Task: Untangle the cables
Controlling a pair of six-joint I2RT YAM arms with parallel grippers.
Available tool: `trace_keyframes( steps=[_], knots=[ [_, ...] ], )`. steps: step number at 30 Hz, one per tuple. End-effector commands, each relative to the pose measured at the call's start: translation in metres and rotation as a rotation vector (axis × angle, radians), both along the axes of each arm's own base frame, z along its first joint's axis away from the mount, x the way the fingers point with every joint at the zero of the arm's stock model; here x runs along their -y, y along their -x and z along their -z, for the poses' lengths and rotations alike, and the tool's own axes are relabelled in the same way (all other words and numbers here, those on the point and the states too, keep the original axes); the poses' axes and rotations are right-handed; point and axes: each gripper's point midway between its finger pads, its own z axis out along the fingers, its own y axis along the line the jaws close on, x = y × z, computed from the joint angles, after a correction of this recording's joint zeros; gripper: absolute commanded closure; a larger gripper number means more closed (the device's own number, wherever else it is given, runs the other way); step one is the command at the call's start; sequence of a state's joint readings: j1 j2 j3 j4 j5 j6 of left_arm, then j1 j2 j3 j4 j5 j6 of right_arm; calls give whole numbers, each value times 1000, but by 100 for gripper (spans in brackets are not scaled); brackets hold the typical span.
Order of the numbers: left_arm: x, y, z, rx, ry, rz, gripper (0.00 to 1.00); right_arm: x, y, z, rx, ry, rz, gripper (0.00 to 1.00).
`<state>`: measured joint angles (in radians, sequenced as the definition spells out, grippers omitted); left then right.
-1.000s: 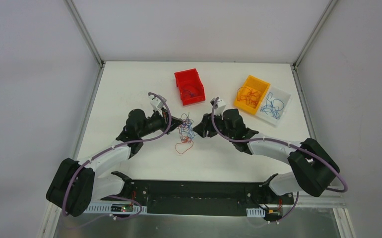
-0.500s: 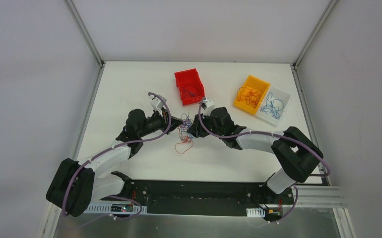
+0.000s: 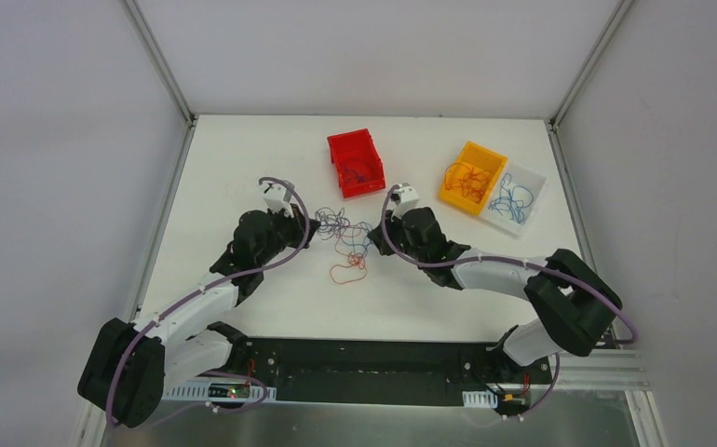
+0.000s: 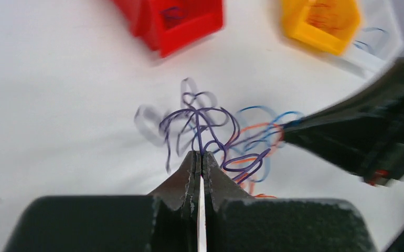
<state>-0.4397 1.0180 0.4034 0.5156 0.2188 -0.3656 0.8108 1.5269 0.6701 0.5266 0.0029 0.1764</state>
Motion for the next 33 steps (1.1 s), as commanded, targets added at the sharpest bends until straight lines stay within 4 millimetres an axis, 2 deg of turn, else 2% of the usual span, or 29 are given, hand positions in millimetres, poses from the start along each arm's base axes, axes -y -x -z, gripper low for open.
trace_keyframes(
  steps=[1,5,8,10,12,17,20,22,25,27,29,30,31,32,33],
  knots=[
    [-59,-19,17,-64,-125,-352,100,42,-31,-39,149,-11,285,100],
    [-89,-20,26,-116,-190,-514,100,96,-45,-50,196,24,523,100],
    [-101,-20,28,-136,-207,-584,100,153,-55,-62,186,29,756,100],
    [-103,-19,28,-136,-210,-597,100,181,-57,-66,154,-11,862,100],
    [-105,-19,29,-135,-211,-605,100,195,-56,-67,137,-53,887,100],
    [-99,-20,25,-123,-204,-568,100,196,-49,-73,123,-77,846,100],
    [-100,-19,24,-116,-210,-570,100,211,-44,-78,121,-72,915,100],
    [-107,-18,26,-119,-220,-606,100,227,-39,-86,128,-63,983,100],
    [-113,-19,29,-133,-236,-645,100,264,-26,-103,134,-44,1121,100],
    [-117,-19,32,-151,-251,-672,100,288,-16,-120,150,-61,1193,100],
    [-123,-19,33,-173,-263,-712,100,303,-8,-137,174,-86,1219,100],
    [-125,-19,35,-185,-273,-729,97,306,-5,-145,190,-100,1210,100],
    [-127,-19,35,-197,-281,-744,78,305,-2,-154,205,-117,1189,100],
    [-126,-19,36,-205,-289,-738,63,301,0,-159,213,-130,1156,100],
    [-122,-20,36,-209,-292,-710,55,296,0,-163,218,-144,1117,100]
  ],
)
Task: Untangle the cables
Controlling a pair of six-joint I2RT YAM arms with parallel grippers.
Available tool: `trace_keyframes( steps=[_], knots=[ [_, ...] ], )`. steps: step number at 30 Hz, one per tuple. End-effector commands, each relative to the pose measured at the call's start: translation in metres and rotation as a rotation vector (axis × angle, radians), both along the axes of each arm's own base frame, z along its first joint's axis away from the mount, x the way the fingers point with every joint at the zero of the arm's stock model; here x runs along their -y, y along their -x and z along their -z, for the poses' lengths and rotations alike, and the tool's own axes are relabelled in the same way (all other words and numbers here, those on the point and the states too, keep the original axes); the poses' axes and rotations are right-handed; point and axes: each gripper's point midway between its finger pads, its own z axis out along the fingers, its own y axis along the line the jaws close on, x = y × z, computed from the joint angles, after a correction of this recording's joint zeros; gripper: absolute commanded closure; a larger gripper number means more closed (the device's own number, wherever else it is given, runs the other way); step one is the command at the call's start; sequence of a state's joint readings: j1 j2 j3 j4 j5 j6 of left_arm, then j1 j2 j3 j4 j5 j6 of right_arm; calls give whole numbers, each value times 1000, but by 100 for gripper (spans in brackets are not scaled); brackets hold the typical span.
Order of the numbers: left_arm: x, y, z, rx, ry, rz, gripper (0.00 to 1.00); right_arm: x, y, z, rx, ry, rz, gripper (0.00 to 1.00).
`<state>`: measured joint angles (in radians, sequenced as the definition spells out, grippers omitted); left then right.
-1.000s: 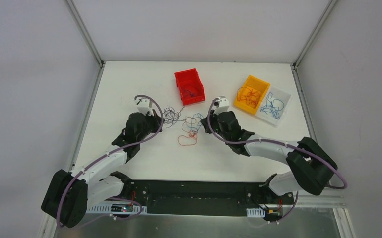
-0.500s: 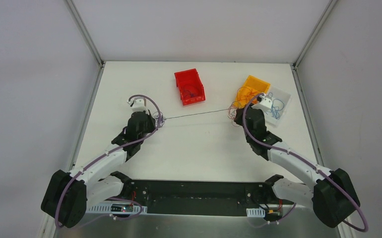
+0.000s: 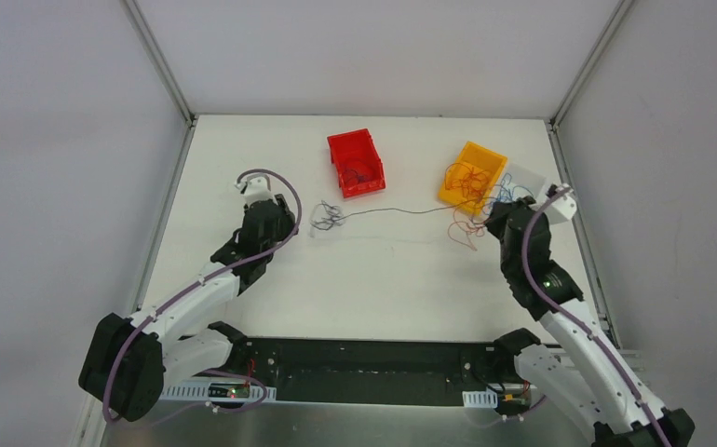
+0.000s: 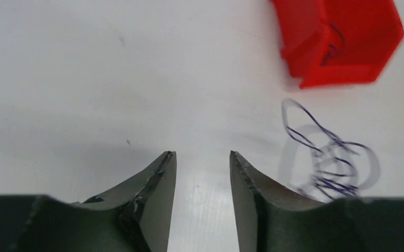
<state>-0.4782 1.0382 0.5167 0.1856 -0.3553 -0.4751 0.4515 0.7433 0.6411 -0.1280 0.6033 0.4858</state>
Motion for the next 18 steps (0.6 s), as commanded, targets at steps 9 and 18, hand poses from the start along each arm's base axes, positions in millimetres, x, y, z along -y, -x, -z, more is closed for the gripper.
trace_keyframes(
  steps=[9,18],
  knots=[
    [37,-1,3,-25,-9,272,35,-43,3,-45,-69,20,-312,100],
    [147,27,-38,211,-9,786,17,-74,4,-99,-62,3,-486,100]
  ],
)
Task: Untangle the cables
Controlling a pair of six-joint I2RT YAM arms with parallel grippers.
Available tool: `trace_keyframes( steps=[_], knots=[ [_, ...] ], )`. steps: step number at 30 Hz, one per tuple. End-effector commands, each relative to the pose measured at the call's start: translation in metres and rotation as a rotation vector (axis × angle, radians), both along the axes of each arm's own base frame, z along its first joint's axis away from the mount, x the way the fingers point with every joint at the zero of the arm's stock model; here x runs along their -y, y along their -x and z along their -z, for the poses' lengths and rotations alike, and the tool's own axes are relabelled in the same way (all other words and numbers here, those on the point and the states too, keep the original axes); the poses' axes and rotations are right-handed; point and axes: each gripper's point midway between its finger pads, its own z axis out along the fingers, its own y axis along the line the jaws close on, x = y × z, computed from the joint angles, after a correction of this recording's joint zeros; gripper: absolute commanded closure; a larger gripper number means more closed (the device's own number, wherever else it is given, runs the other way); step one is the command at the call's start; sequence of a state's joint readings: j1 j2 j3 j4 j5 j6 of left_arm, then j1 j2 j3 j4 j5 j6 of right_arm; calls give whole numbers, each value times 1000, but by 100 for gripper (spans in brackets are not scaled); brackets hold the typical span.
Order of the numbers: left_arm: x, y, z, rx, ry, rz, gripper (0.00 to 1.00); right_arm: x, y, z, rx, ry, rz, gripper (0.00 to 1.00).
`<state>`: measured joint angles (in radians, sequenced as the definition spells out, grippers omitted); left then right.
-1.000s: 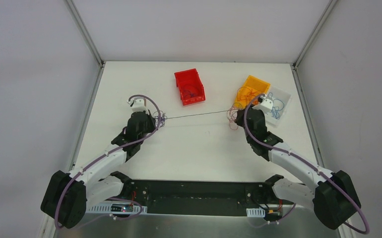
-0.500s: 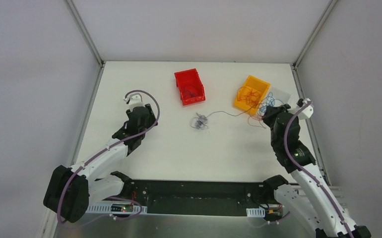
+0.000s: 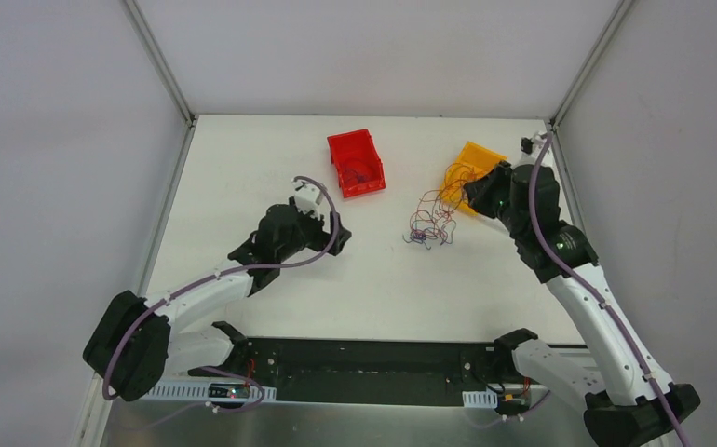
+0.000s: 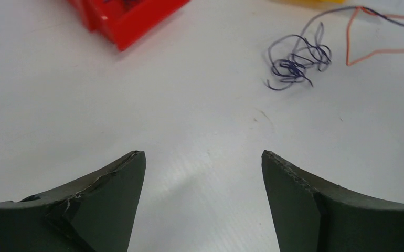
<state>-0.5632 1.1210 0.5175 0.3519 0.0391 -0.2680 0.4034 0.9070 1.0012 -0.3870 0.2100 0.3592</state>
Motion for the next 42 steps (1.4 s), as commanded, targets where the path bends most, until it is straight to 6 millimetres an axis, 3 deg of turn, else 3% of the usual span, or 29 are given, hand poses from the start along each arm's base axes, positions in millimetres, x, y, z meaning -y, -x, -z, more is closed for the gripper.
trace_keyframes(
  steps=[1,13,22,27,31,36,42],
  knots=[
    [65,8,-42,172,29,301,17,-23,6,-57,65,-35,-146,100],
    [125,-29,-63,195,138,334,21,-58,16,-151,153,-110,-354,100],
    [170,-24,-99,287,211,468,21,-76,16,-192,185,-145,-419,100],
    [187,-13,-101,303,238,548,22,-83,16,-208,208,-164,-436,100],
    [183,-18,-89,284,233,489,25,-87,13,-218,220,-174,-441,100],
    [148,-26,-84,285,192,313,25,-84,9,-223,227,-166,-416,100],
    [118,-6,-72,265,114,289,22,-91,4,-223,221,-179,-432,100]
  ],
)
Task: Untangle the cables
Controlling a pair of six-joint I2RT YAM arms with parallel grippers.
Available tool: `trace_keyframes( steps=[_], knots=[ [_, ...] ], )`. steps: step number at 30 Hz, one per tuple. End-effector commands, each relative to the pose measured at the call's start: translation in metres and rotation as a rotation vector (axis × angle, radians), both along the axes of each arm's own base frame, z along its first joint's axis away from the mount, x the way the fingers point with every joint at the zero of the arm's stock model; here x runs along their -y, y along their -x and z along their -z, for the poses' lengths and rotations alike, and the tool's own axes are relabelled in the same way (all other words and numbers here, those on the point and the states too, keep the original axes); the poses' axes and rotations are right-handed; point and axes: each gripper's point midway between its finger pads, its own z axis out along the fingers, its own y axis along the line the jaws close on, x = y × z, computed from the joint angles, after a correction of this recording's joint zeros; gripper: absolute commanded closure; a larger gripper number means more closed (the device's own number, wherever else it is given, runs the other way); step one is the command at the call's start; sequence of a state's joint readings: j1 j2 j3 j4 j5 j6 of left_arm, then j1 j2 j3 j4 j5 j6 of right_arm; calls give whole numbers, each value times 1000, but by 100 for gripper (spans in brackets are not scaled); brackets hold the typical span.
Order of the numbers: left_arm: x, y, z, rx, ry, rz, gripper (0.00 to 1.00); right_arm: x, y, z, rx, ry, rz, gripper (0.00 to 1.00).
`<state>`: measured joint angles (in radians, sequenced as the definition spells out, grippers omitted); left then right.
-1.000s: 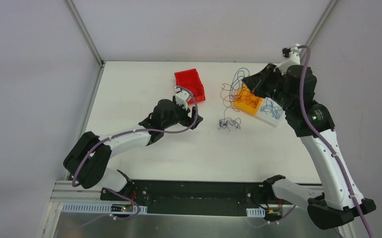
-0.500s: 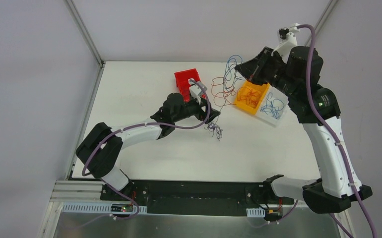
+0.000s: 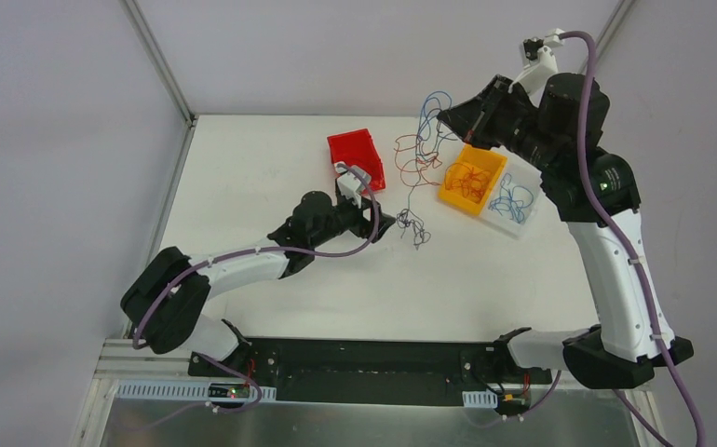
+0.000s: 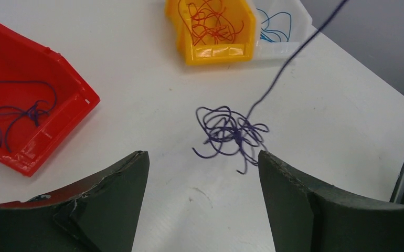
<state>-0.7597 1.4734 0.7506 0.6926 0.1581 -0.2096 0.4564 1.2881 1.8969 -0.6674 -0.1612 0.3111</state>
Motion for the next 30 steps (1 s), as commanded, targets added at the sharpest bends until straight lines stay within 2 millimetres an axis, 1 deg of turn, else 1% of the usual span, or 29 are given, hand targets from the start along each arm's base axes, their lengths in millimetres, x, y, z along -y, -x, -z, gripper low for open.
trace_keyframes(
  steps=[1,4,6,11,13,14,17,18,20,21,22,23,24,25,26,28,30],
  knots=[
    [-17,11,-25,76,9,-21,21,-5,0,-17,30,-37,-13,100],
    [-11,24,-27,99,3,63,19,-10,-2,-16,25,-49,-23,100],
    [-6,23,-30,116,-4,87,20,-14,-3,-17,24,-58,-36,100],
    [6,2,-32,122,-39,66,20,-24,-2,-25,21,-92,-65,100],
    [12,-9,-29,116,-50,46,21,-27,0,-30,24,-106,-77,100],
    [11,-18,-26,110,-61,8,22,-28,0,-33,26,-113,-79,100],
    [-9,-50,-15,61,-93,-209,25,-23,6,-46,51,-129,-68,100],
    [-8,-52,-13,55,-91,-216,25,-21,8,-50,61,-136,-62,100],
    [6,-50,-10,45,-78,-153,27,-16,13,-61,86,-148,-50,100],
    [14,-47,-4,19,-79,-115,31,-12,15,-68,102,-152,-35,100],
    [17,-47,2,-9,-90,-108,37,-7,15,-73,116,-150,-13,100],
    [15,-49,9,-38,-104,-127,48,0,15,-80,136,-146,20,100],
    [11,-50,18,-62,-120,-155,56,9,14,-88,156,-142,59,100],
    [3,-52,26,-76,-133,-198,60,17,13,-95,176,-135,93,100],
    [-3,-52,31,-84,-139,-225,63,26,13,-101,193,-125,130,100],
    [-20,-52,41,-105,-164,-300,68,54,12,-119,244,-126,254,100],
    [-42,-50,50,-121,-208,-376,74,82,17,-131,291,-112,372,100]
  ],
)
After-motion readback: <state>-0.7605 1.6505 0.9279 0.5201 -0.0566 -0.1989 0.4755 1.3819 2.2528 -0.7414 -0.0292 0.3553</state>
